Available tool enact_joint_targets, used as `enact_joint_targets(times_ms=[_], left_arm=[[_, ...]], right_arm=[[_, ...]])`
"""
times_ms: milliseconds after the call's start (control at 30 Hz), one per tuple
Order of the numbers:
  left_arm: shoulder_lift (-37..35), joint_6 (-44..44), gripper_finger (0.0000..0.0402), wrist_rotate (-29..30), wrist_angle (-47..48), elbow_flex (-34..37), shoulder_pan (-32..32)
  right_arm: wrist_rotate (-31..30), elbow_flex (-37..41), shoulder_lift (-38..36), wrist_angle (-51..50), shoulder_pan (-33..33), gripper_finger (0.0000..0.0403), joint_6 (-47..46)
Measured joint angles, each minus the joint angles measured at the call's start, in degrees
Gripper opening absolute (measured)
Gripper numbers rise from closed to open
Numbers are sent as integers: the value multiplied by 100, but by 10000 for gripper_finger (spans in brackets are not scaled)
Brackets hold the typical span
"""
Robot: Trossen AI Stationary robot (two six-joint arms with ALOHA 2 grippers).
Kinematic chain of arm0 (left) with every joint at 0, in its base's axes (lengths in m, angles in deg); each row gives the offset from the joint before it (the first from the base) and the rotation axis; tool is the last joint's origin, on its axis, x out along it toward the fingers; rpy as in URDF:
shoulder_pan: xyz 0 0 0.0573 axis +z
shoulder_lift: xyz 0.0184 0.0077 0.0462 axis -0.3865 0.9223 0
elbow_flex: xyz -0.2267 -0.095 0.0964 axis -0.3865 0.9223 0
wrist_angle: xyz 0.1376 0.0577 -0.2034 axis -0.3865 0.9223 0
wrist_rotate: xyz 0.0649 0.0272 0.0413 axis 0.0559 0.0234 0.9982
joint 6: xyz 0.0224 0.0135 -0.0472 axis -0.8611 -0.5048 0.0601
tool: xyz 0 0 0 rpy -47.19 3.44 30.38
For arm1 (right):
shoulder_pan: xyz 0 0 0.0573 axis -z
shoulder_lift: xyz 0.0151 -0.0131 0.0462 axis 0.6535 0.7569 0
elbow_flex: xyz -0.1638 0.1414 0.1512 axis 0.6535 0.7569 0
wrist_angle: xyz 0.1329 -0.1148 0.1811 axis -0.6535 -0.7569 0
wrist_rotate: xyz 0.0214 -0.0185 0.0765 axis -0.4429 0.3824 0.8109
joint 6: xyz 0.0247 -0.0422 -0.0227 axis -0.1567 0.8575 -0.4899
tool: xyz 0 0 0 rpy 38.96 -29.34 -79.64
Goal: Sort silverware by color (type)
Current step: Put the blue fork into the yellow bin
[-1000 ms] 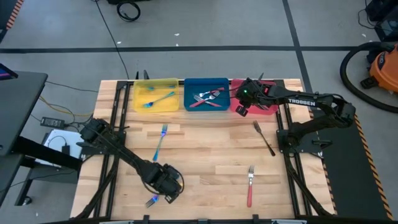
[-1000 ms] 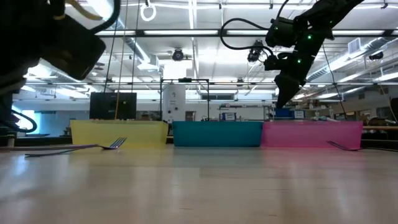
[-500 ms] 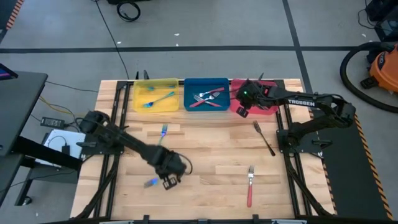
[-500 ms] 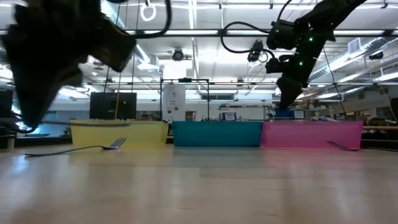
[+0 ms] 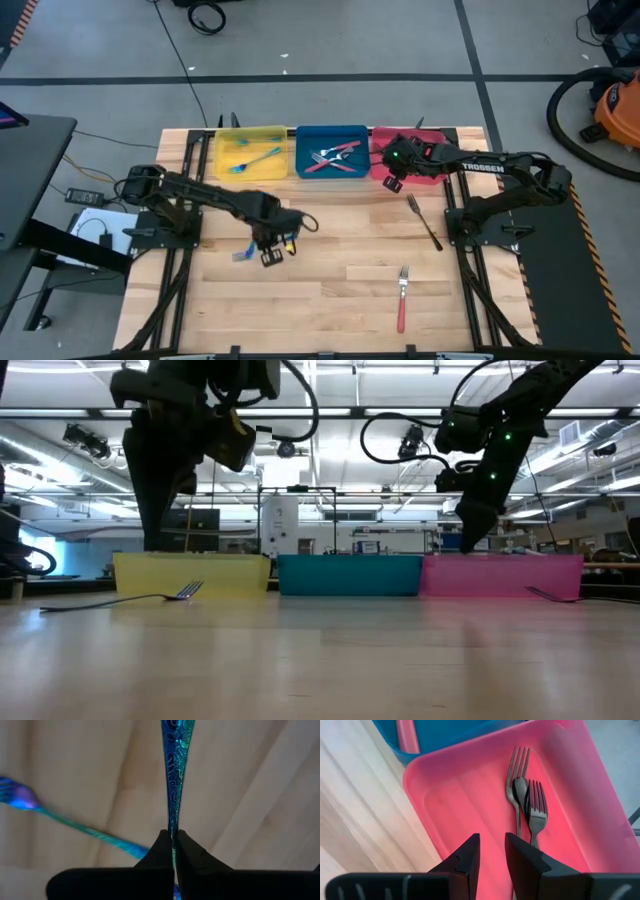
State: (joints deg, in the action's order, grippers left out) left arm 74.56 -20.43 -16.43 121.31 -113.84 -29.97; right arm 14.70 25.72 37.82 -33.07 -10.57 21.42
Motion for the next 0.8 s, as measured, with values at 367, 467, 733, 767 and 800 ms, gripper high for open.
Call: enact_joint_targets(times_ms=[367,467,733,767,800], left_arm=[[-49,-1460,2,12,474,0,1124],[-49,-1819,3,16,495,0,1420],[-49,-2643,3,120,834,-75,2401],[-49,-2734,3,125,914,-130,2536],[-49,-2831,3,125,943,-186,2671]], right_arm=[[-183,0,0,29,0,99,50],[-289,0,0,4,0,99,50],[-296,0,-1,82,91,99,209],[-296,0,-2,153,124,99,241],[-297,0,-2,237,159,99,302]])
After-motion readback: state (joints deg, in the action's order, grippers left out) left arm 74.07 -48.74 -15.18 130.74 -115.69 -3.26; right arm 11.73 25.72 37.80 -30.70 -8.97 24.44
